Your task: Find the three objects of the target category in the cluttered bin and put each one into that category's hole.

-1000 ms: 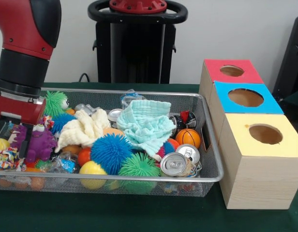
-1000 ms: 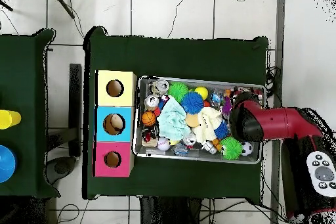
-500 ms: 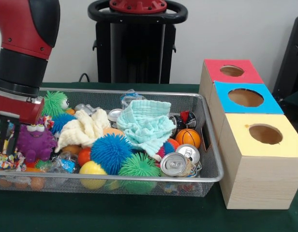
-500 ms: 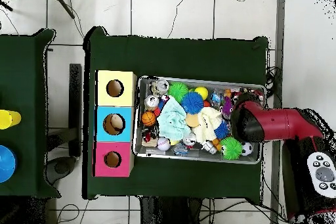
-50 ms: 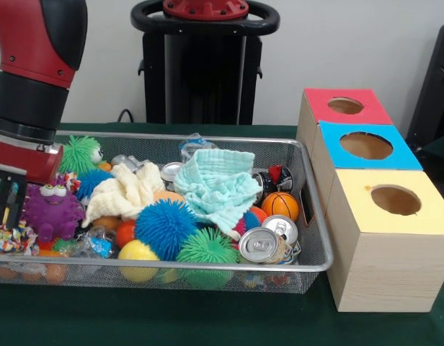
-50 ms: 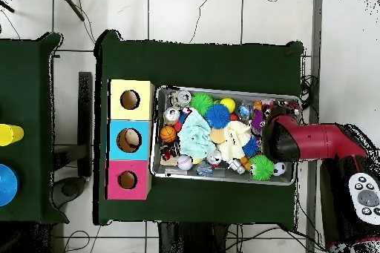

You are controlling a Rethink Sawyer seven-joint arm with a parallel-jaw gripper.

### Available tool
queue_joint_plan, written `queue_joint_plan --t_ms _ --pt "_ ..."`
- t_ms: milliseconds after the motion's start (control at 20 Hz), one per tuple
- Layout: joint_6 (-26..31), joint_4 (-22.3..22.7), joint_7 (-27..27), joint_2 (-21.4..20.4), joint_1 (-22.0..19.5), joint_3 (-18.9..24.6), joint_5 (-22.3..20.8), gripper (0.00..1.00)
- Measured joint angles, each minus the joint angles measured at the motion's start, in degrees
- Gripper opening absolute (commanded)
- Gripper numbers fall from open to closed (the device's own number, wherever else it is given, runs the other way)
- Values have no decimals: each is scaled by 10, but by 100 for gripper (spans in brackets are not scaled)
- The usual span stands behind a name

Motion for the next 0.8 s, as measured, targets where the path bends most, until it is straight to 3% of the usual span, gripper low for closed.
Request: queue_joint_plan --t_ms 200,250,800 --pt "0 1 0 0 1 -3 0 0" --pt "0 2 0 0 1 -5 0 100" --pt "0 7 0 0 14 -19 0 100"
